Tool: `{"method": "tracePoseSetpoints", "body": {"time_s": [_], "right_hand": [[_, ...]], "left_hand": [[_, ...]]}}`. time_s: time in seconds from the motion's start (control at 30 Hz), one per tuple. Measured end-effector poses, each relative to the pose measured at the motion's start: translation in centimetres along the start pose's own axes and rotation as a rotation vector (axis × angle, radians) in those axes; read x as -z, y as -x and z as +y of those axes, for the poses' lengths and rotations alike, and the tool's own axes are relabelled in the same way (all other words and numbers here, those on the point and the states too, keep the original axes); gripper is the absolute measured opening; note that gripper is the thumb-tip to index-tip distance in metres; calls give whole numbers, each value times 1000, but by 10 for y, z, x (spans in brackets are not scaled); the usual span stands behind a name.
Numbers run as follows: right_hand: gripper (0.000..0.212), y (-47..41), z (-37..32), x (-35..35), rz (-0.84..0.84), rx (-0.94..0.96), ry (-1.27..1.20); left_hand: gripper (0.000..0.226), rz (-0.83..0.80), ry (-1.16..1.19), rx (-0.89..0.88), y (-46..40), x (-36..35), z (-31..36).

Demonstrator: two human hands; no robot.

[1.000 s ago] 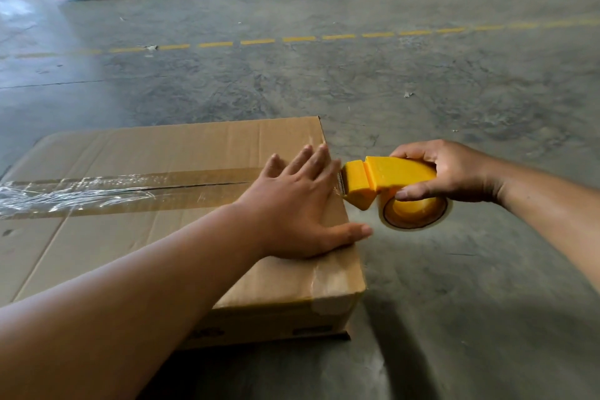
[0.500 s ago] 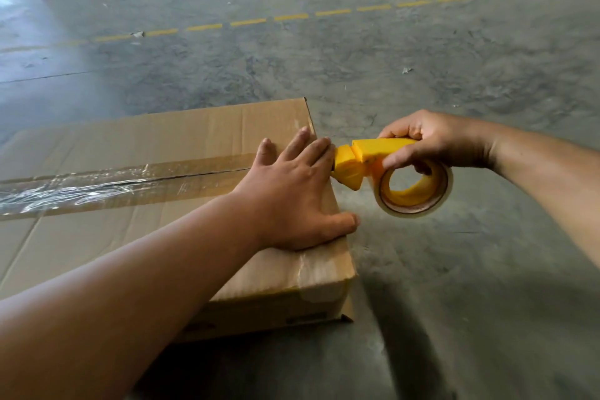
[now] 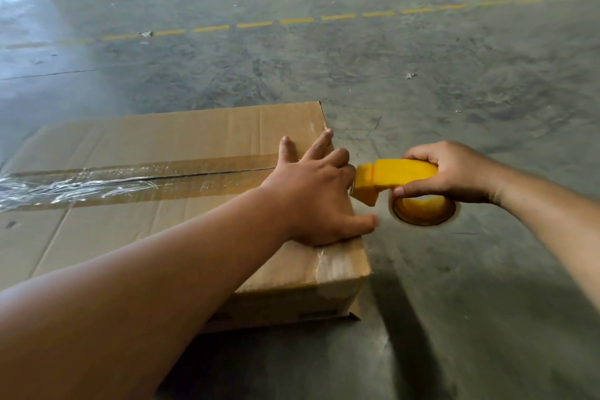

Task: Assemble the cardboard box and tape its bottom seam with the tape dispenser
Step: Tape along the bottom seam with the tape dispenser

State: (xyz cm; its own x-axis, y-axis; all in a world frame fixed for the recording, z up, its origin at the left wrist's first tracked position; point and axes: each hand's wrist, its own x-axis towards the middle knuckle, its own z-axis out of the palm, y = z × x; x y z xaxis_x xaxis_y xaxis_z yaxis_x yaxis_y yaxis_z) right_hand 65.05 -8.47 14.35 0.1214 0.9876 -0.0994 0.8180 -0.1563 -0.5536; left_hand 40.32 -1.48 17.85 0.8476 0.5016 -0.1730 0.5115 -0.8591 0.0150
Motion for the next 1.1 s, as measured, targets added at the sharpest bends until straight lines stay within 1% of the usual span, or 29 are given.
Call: {"method": "tracePoseSetpoints", "body": {"time_s": [0.03, 0.1, 0.2, 0.3, 0.4, 0.5, 0.6, 0.67, 0.73, 0.8, 0.93, 1.1], "right_hand": [[72, 3, -4, 3, 37, -8, 0], [61, 9, -11, 9, 116, -46, 22], [52, 20, -21, 13, 263, -100, 99], [52, 32, -39, 23, 386, -134, 143], [61, 40, -69, 34, 430, -117, 122], [64, 43, -107, 37, 441, -85, 104], [65, 42, -145, 31, 420, -23, 97], [65, 35, -169, 21, 382, 21, 87], [64, 25, -186, 7, 329, 44, 95], [66, 15, -197, -3, 303, 48, 132], [68, 3, -204, -1, 289, 4, 142], [64, 5, -204, -8, 324, -13, 74]], "left_hand": [[79, 6, 6, -4, 0, -1, 0], [74, 31, 40, -17, -1, -2, 0], [69, 123, 144, -39, 2, -4, 5], [72, 207, 227, -6, 12, 0, 4], [85, 218, 184, 65, 33, -2, -18], [92, 194, 187, 174, 66, -7, -64], [104, 150, 182, 369, 106, -10, -122], [103, 99, 170, 475, 130, -14, -156], [104, 44, 178, 516, 150, -19, -182], [105, 28, 186, 525, 168, -23, -201], [94, 11, 164, 566, 203, -28, -235], [90, -7, 230, 648, 225, -28, -251]]}}
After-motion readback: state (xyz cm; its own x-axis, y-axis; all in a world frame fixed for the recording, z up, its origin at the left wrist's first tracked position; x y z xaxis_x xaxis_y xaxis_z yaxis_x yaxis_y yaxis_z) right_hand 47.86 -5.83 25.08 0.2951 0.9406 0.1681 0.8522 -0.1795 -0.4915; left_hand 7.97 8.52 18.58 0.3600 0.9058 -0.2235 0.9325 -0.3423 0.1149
